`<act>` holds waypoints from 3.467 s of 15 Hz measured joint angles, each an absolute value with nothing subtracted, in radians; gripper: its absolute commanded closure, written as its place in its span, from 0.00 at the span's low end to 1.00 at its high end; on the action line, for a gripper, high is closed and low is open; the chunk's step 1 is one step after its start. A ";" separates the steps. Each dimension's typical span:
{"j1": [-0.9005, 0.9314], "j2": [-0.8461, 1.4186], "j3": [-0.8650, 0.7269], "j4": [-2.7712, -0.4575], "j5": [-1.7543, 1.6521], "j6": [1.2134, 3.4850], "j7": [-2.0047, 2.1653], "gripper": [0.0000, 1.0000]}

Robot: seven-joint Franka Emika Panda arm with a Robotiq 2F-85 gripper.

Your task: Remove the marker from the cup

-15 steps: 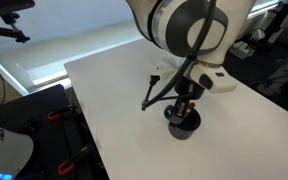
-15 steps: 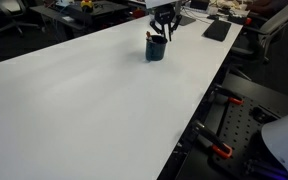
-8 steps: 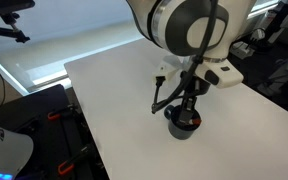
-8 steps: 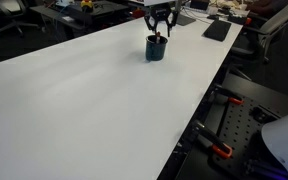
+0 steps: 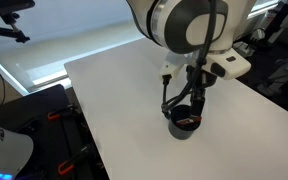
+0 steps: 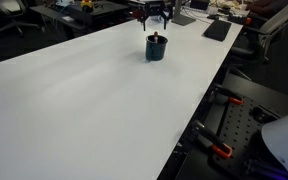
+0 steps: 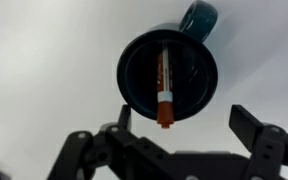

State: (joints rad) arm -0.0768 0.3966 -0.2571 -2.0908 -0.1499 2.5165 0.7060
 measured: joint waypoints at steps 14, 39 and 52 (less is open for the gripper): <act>-0.084 0.462 -0.310 -2.051 -0.149 2.545 0.707 0.11; -0.075 0.491 -0.314 -2.038 -0.148 2.544 0.711 0.30; -0.070 0.488 -0.316 -2.037 -0.148 2.544 0.711 0.46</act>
State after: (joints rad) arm -0.0699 0.4876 -0.3156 -2.0373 -0.1477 2.5436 0.7106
